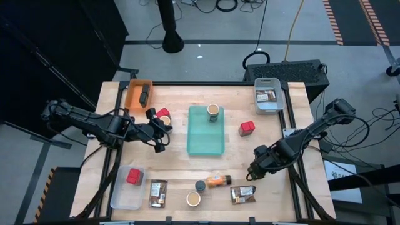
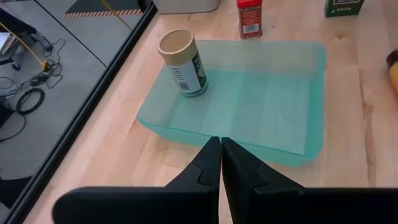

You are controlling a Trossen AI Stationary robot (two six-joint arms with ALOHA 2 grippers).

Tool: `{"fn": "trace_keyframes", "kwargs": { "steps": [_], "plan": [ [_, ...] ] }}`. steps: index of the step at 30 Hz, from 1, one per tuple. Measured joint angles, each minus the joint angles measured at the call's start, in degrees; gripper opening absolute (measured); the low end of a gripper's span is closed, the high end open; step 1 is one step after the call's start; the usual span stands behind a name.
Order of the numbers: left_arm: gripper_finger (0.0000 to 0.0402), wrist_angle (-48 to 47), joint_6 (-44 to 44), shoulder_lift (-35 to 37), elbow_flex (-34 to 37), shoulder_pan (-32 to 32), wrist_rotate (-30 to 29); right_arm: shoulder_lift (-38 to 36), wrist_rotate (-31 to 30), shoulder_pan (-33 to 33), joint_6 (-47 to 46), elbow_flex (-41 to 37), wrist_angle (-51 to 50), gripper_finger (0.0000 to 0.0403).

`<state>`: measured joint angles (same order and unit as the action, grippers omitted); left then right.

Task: Sort spices by type
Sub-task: Put the right black seasoning bottle into the orange bin

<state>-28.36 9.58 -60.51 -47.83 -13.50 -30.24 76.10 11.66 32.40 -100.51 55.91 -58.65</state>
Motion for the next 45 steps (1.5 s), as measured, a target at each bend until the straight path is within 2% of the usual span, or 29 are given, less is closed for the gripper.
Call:
{"fn": "trace_keyframes", "kwargs": {
  "steps": [3,6,11,15,19,24,28,32,45],
  "plan": [
    [0.0018,0.0,0.0,0.0,0.0,0.0,-0.04,0.35,-6.89,0.03,6.87,2.28,1.18,0.03],
    [0.0018,0.19,0.0,0.0,0.0,0.0,-0.04,1.17,-13.37,-0.08,18.48,4.09,6.04,0.03],
    [0.0018,1.5,0.0,0.0,0.0,-0.02,-0.04,4.96,-21.79,-0.97,43.53,6.04,14.33,0.0291],
    [0.0018,1.97,0.0,0.0,0.0,-0.02,-0.02,9.64,-23.74,-2.64,59.98,7.0,20.43,0.0281],
    [0.0018,2.18,0.0,0.0,0.0,-0.02,-0.02,14.0,-23.69,-4.24,69.46,7.46,24.34,0.0275],
    [0.0018,2.3,0.0,0.0,0.0,-0.02,-0.02,17.54,-22.91,-4.87,73.2,7.46,28.61,0.0275],
    [0.0018,2.33,0.13,0.0,0.0,-0.02,-0.02,19.87,-19.0,-4.89,71.84,7.48,32.4,0.0275],
    [0.0018,2.35,0.27,0.0,0.0,-0.02,-0.02,22.54,-15.95,-4.42,70.91,7.48,32.16,0.0275],
    [0.0018,2.58,0.48,0.0,0.0,-0.02,-0.02,29.1,-16.28,-5.41,71.29,7.48,32.46,0.0275]
  ]
}}
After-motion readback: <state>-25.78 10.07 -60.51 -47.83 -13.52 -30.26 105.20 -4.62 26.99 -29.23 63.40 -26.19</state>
